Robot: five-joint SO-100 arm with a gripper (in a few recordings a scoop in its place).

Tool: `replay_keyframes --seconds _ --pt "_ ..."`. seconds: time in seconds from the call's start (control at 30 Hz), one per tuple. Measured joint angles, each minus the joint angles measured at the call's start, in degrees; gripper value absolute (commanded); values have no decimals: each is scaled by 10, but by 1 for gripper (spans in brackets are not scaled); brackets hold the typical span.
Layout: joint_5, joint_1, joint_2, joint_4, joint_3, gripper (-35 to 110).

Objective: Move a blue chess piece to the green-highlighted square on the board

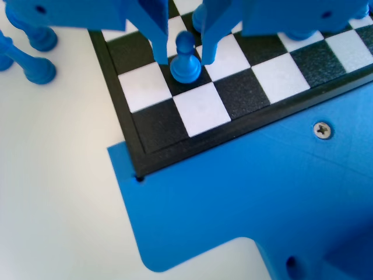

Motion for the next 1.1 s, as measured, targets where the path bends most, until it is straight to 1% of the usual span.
replay_keyframes --seconds 0.43,0.8,0.97,1.1 --pt "-9 2 0 11 -4 1" --pt "-4 23 0 113 -125 1" --pt "-5 45 -25 135 -171 1" --pt "-9 62 -57 133 -200 1"
